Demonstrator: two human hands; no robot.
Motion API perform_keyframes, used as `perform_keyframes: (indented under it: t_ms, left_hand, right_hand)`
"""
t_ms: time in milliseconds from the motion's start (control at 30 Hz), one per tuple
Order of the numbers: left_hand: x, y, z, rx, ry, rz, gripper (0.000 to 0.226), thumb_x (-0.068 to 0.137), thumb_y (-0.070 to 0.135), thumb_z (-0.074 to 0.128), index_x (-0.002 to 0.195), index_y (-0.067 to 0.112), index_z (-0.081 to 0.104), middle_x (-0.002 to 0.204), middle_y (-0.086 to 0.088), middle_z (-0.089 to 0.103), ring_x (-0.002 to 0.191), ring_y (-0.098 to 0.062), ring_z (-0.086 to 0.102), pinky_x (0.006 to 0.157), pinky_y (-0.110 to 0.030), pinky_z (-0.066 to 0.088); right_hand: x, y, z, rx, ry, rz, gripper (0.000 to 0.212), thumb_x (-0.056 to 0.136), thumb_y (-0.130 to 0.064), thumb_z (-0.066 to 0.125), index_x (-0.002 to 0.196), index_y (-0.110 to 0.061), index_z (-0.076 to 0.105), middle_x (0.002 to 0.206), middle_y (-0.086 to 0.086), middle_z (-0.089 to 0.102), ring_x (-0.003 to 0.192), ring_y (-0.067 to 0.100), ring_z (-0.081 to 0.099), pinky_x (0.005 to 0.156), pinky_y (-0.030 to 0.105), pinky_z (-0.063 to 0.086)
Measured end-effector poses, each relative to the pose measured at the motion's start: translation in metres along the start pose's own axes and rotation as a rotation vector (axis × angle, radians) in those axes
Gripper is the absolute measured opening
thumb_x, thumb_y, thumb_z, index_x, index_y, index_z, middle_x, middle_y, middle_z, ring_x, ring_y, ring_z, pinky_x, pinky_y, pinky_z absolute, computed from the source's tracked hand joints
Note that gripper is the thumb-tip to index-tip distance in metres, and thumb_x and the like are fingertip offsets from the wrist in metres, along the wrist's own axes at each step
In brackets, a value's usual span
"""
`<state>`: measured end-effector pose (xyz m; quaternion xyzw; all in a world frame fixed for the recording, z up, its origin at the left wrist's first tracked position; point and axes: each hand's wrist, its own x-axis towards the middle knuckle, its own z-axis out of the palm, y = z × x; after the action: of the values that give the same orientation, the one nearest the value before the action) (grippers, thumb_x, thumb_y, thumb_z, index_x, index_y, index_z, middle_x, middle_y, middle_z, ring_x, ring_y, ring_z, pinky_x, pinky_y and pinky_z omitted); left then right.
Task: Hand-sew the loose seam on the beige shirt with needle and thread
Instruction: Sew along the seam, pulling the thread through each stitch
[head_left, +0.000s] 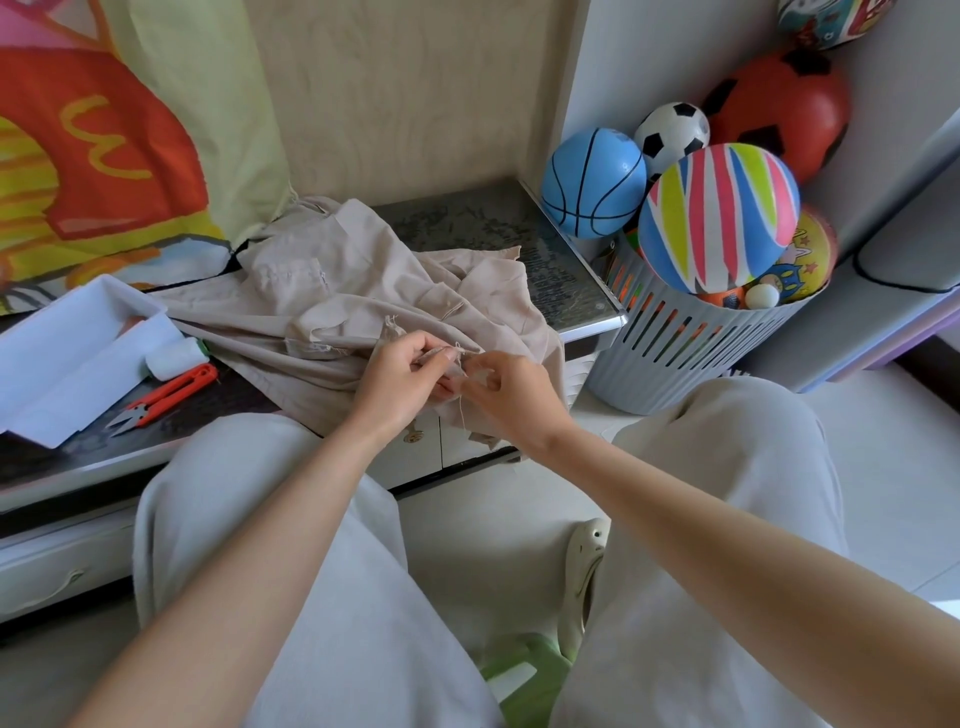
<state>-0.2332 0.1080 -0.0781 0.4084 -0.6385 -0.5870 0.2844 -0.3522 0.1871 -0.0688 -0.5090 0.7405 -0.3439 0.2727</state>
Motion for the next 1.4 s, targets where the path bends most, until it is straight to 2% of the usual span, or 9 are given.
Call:
perform_keyframes:
  t_ms: [200, 333, 567, 767, 833, 933, 1100, 1200, 1400]
  left_hand:
    - [0.002, -0.003, -0.001, 0.012, -0.028, 0.002, 0.021, 0.094, 0.005, 0.054, 0.076, 0.012, 0.060, 0.068, -0.010, 0.065, 0.058, -0.015, 0.064, 0.057, -0.022, 0.051]
    - [0.007, -0.008, -0.003, 0.061, 0.007, 0.019, 0.019, 0.093, 0.008, 0.057, 0.075, 0.015, 0.062, 0.064, -0.002, 0.066, 0.061, -0.020, 0.062, 0.067, -0.033, 0.053]
    - [0.008, -0.008, -0.001, 0.075, 0.059, 0.022, 0.019, 0.094, 0.007, 0.054, 0.078, 0.014, 0.061, 0.068, -0.004, 0.066, 0.069, -0.025, 0.066, 0.079, -0.044, 0.055]
    - [0.007, -0.009, -0.001, 0.069, 0.052, 0.034, 0.017, 0.094, 0.009, 0.054, 0.079, 0.012, 0.061, 0.066, -0.003, 0.066, 0.067, -0.023, 0.067, 0.075, -0.039, 0.056]
    - [0.006, -0.008, -0.002, 0.064, 0.045, 0.043, 0.017, 0.094, 0.010, 0.054, 0.079, 0.013, 0.061, 0.066, -0.004, 0.066, 0.066, -0.022, 0.066, 0.071, -0.036, 0.056]
    - [0.003, -0.004, -0.001, 0.070, 0.019, 0.057, 0.019, 0.094, 0.010, 0.054, 0.078, 0.016, 0.061, 0.065, -0.005, 0.064, 0.064, -0.021, 0.064, 0.062, -0.026, 0.054]
    - [0.001, 0.000, 0.000, 0.076, 0.003, 0.046, 0.019, 0.094, 0.006, 0.054, 0.079, 0.014, 0.061, 0.065, -0.009, 0.060, 0.055, -0.011, 0.058, 0.055, -0.017, 0.050]
    - [0.003, -0.005, -0.004, 0.202, 0.037, 0.060, 0.015, 0.092, 0.007, 0.057, 0.079, 0.014, 0.060, 0.059, -0.007, 0.057, 0.043, -0.003, 0.051, 0.049, -0.013, 0.043]
    - [0.007, -0.015, -0.003, 0.359, 0.065, 0.081, 0.006, 0.088, 0.010, 0.065, 0.084, 0.005, 0.062, 0.057, -0.007, 0.058, 0.043, -0.004, 0.052, 0.050, -0.017, 0.045]
  right_hand:
    - [0.008, -0.002, 0.001, -0.056, 0.041, 0.052, 0.018, 0.092, -0.026, 0.057, 0.086, -0.014, 0.069, 0.061, -0.008, 0.053, 0.063, 0.011, 0.050, 0.067, 0.031, 0.044]
    - [0.003, 0.000, -0.002, -0.109, 0.064, 0.031, 0.022, 0.093, -0.026, 0.054, 0.076, -0.014, 0.060, 0.052, -0.007, 0.048, 0.056, 0.014, 0.045, 0.059, 0.030, 0.039]
    - [-0.023, 0.011, 0.002, -0.183, -0.097, -0.134, 0.018, 0.092, -0.023, 0.053, 0.084, -0.013, 0.066, 0.054, -0.010, 0.046, 0.058, 0.019, 0.047, 0.057, 0.031, 0.043]
    - [-0.022, 0.017, 0.002, -0.180, -0.066, -0.126, 0.017, 0.093, -0.026, 0.052, 0.098, -0.012, 0.061, 0.059, -0.002, 0.052, 0.062, 0.019, 0.052, 0.059, 0.036, 0.045]
    - [-0.016, 0.015, -0.004, -0.092, 0.027, -0.053, 0.024, 0.091, -0.027, 0.055, 0.112, -0.016, 0.054, 0.054, -0.009, 0.045, 0.053, 0.005, 0.047, 0.051, 0.021, 0.036]
    - [-0.005, 0.013, -0.012, -0.046, 0.051, 0.020, 0.035, 0.090, -0.030, 0.056, 0.123, -0.017, 0.050, 0.051, -0.010, 0.041, 0.046, 0.004, 0.041, 0.048, 0.020, 0.031]
    - [0.009, 0.019, -0.019, -0.154, 0.002, 0.031, 0.025, 0.094, -0.030, 0.054, 0.097, -0.008, 0.066, 0.054, -0.011, 0.039, 0.049, 0.005, 0.035, 0.047, 0.018, 0.025]
    - [0.016, 0.021, -0.031, -0.149, 0.010, 0.061, 0.020, 0.095, -0.025, 0.054, 0.094, -0.009, 0.066, 0.063, -0.008, 0.047, 0.053, 0.005, 0.041, 0.049, 0.020, 0.034]
    - [0.024, 0.031, -0.042, -0.224, 0.017, 0.100, 0.020, 0.092, -0.029, 0.060, 0.091, -0.011, 0.068, 0.064, -0.005, 0.051, 0.052, 0.012, 0.048, 0.051, 0.025, 0.040]
